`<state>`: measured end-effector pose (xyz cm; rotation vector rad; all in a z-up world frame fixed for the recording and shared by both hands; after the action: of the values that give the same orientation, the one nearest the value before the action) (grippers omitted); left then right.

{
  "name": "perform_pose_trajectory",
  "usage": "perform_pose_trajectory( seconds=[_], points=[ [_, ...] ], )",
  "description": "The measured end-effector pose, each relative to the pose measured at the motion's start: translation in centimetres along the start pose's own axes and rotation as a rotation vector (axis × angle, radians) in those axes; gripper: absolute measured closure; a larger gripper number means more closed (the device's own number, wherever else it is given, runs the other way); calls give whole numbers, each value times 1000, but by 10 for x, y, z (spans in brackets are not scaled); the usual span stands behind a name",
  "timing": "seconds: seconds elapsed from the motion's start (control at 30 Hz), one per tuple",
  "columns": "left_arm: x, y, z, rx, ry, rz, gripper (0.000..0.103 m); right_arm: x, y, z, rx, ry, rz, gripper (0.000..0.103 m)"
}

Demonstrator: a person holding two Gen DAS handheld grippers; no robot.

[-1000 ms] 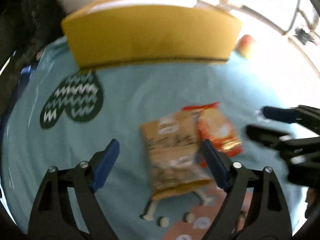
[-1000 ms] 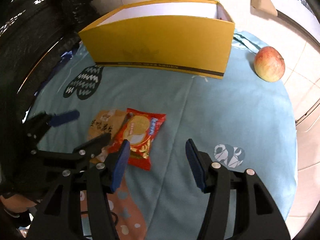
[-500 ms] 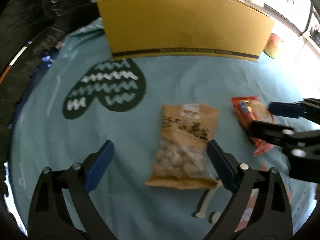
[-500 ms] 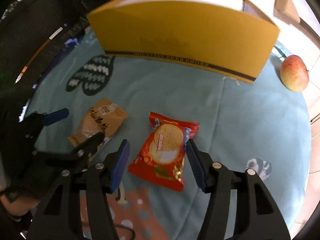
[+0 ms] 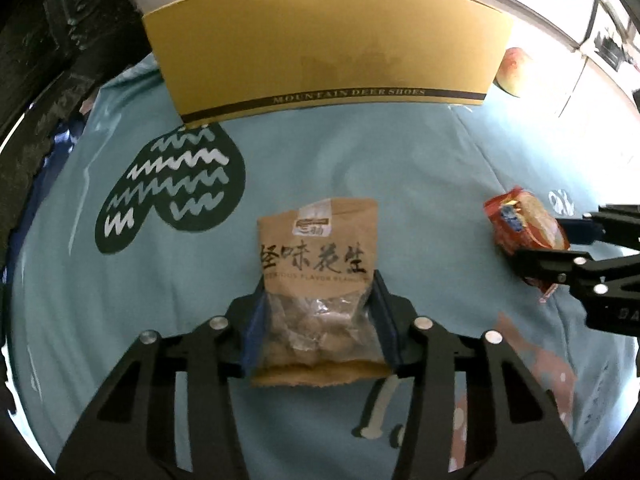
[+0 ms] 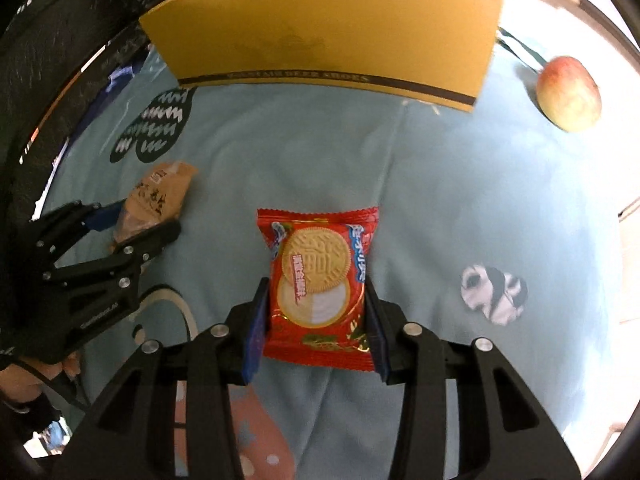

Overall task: Organize snacks
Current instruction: 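Grasp the brown peanut bag with the left gripper while the right grasps the red biscuit packet, then carry the peanut bag and red biscuit packet over the yellow box, then open both grippers to drop the peanut bag and biscuit packet into the box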

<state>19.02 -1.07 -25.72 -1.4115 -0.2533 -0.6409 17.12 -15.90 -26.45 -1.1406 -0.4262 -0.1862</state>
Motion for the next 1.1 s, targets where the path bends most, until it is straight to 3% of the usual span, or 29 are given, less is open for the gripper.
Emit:
perform_pose_trajectory(
  seconds=[0.3, 0.43, 0.7, 0.83, 1.1],
  points=[
    [2, -48, 20, -10, -98, -76, 56, 1, -65, 5, 49, -4, -144, 60],
    [25, -84, 33, -10, -155, -159, 56, 17, -109, 9, 65, -19, -240, 59],
    [111, -153, 50, -6, -208, -328, 56, 85, -201, 26, 70, -104, -432, 59],
    [159, -157, 48, 8, -209, -351, 56, 125, -217, 25, 46, -132, -473, 59],
    [224, -112, 40, 55, -196, -325, 56, 194, -180, 11, -20, -135, -469, 60]
  ],
)
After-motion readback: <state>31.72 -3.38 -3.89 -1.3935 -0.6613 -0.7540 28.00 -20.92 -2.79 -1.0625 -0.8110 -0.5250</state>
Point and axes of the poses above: each gripper's, at about its wrist camera, not at the fingertips, and y roughly the way its jaws point, z to its left, x to its top, the point moved 5 cm from there along y, roughly the way its jaws point, and after that the axes turned 10 degrees about x, right-handed, at the moved point
